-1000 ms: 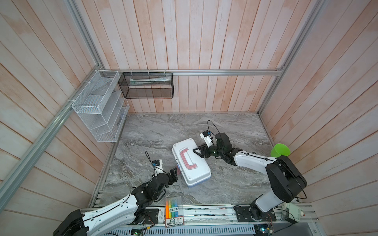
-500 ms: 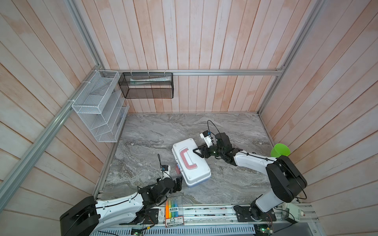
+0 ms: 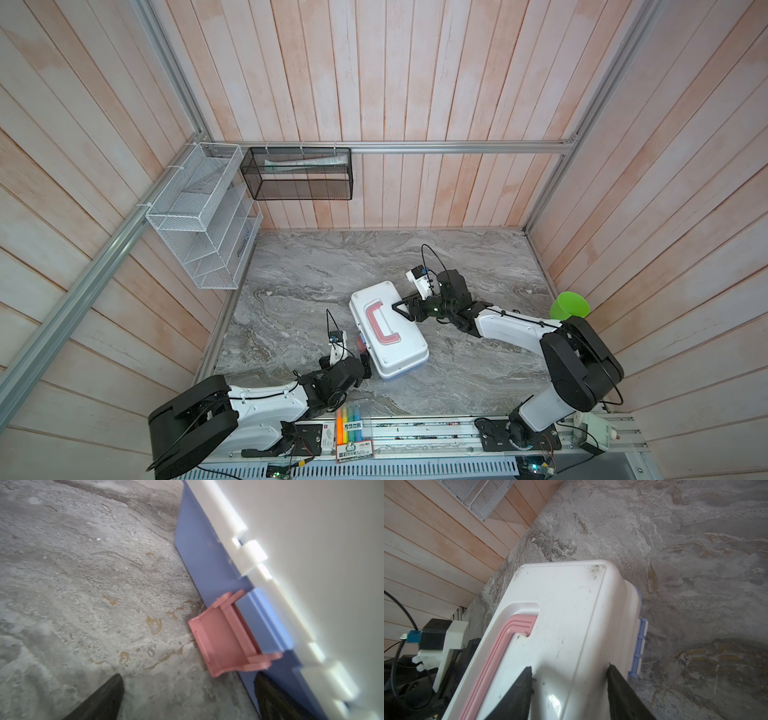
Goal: Pack the tool kit
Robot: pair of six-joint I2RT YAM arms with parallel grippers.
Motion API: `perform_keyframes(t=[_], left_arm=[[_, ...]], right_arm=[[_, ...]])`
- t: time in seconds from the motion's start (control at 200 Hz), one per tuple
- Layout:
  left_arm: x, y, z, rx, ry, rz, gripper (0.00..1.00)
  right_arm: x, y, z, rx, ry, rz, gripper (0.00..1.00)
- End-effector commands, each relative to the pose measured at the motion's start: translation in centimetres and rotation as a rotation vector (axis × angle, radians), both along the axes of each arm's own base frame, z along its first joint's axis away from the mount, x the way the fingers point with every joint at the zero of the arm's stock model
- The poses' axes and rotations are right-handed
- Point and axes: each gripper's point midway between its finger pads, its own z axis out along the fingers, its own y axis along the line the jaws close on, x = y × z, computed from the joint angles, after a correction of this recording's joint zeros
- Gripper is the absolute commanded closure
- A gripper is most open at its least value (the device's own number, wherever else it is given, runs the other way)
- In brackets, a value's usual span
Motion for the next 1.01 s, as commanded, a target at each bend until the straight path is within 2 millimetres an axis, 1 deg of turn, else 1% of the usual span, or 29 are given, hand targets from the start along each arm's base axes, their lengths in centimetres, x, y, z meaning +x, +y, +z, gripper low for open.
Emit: perform_keyframes(t=[0.0, 0.17, 0.29, 0.46, 0.585, 0.675, 0.82, 0.89, 0.995, 1.0], left_arm=[[0.2, 1.6, -0.1, 0.074, 0.002, 0.073, 0.00], [0.4, 3.1, 0.1, 0.118, -0.005, 0.148, 0.01], [0.8, 2.9, 1.1, 0.120, -0.031, 0.157, 0.01], [1.7, 1.4, 3.2, 0.043, -0.100, 0.126, 0.01], [2.5, -0.4, 5.0, -0.064, -0.140, 0.077, 0.06], [2.5, -1.5, 5.9, -0.140, -0.134, 0.045, 0.10], [1.9, -3.2, 6.2, -0.297, -0.083, -0.011, 0.13], [1.6, -3.7, 6.6, -0.364, -0.070, -0.020, 0.13], [1.0, -4.0, 6.9, -0.476, -0.047, -0.015, 0.15], [1.3, -3.6, 6.9, -0.483, -0.050, 0.002, 0.15]], right_arm=[[-3.4, -1.8, -6.4, -0.154, 0.190, 0.018, 0.46], [-3.5, -1.8, -6.4, -0.150, 0.191, 0.018, 0.46], [-3.5, -1.7, -6.3, -0.147, 0.190, 0.019, 0.46], [-3.5, -1.8, -6.3, -0.146, 0.190, 0.018, 0.46], [-3.5, -1.7, -6.3, -0.144, 0.191, 0.020, 0.46], [-3.5, -1.6, -6.2, -0.142, 0.190, 0.019, 0.46], [-3.6, -1.6, -6.1, -0.139, 0.187, 0.022, 0.46], [-3.6, -1.5, -6.1, -0.139, 0.189, 0.022, 0.45], [-3.9, -1.3, -6.2, -0.138, 0.191, 0.028, 0.46], [-3.9, -1.3, -6.2, -0.137, 0.191, 0.028, 0.46]])
